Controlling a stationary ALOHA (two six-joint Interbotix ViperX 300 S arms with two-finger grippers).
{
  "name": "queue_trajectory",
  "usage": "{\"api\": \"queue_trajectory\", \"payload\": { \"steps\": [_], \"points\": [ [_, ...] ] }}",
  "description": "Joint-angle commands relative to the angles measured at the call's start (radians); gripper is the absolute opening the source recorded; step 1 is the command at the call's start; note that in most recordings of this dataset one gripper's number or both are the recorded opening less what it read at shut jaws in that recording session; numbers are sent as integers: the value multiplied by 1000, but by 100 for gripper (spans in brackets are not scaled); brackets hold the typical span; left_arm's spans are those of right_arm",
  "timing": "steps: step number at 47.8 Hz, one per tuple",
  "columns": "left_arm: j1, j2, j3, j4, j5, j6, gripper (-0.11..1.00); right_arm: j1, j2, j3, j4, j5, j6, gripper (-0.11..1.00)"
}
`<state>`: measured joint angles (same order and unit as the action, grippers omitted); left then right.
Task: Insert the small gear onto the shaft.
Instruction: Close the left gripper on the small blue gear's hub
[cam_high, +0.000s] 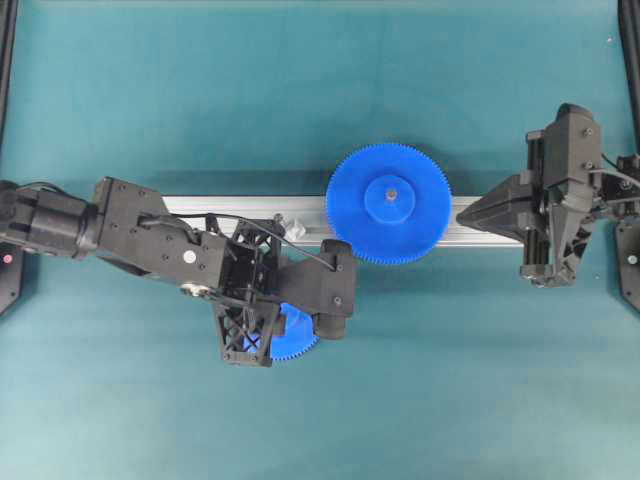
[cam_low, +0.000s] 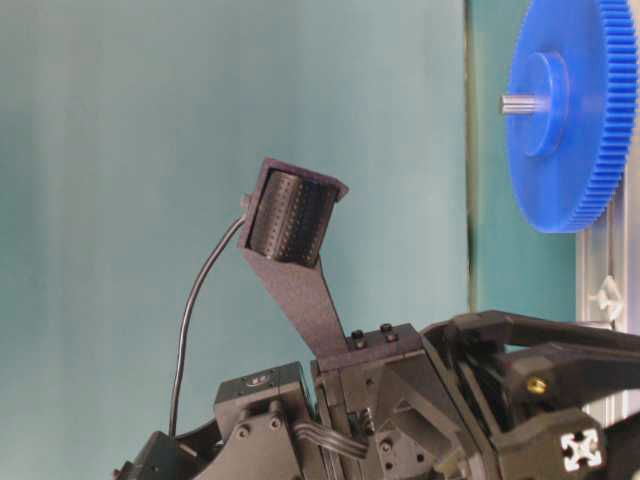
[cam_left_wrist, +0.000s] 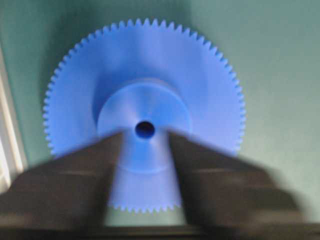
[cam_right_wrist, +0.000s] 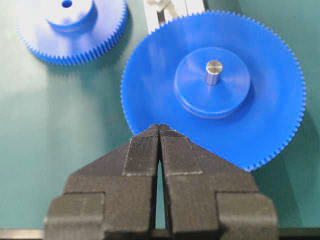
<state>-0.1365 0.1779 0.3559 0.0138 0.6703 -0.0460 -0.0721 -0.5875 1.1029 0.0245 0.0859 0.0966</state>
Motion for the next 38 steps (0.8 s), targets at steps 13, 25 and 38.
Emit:
{"api": "queue_trajectory", "payload": {
  "steps": [13,25,38],
  "points": [
    [-5,-12,-6,2,-2,-8,94,-3,-3,-9,0,-5,0,4],
    [-5,5,-23,2,0,-46,94,-3,-3,-9,0,-5,0,4],
    [-5,28,-26,0,-5,-57,94,-3,-3,-8,0,-5,2,4]
  ]
}}
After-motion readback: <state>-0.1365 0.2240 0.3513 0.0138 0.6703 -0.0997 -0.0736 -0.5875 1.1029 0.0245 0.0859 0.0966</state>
